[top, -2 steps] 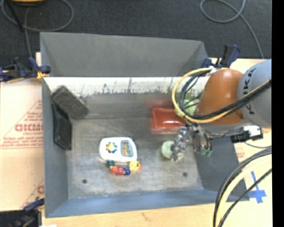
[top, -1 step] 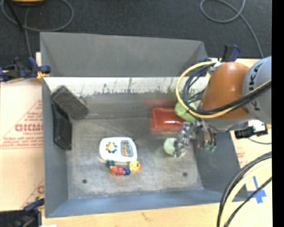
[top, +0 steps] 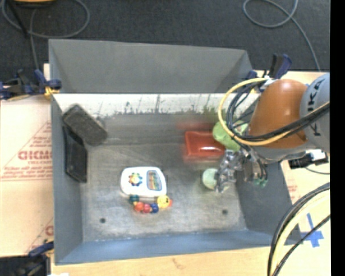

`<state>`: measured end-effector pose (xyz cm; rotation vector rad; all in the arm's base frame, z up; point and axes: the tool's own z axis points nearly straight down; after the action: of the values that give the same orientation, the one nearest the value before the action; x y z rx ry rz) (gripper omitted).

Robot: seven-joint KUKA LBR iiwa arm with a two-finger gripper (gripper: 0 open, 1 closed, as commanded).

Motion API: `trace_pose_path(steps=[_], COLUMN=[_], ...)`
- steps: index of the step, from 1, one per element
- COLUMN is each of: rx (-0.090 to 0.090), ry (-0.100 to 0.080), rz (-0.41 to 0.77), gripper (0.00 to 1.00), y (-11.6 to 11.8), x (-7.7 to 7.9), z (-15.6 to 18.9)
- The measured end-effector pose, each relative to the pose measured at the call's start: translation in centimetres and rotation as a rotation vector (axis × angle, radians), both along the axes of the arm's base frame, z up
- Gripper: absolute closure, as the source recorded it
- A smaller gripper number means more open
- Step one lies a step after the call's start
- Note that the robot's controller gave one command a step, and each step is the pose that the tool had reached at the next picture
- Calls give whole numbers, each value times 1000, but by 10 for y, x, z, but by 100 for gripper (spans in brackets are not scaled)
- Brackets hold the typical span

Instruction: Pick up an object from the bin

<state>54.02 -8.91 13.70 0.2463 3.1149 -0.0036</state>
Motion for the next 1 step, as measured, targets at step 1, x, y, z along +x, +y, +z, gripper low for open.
trace_pose_path(steps=[1], rx=[5], ry=[26], rz=[4], gripper=[100], y=[3], x=[-2], z=[15])
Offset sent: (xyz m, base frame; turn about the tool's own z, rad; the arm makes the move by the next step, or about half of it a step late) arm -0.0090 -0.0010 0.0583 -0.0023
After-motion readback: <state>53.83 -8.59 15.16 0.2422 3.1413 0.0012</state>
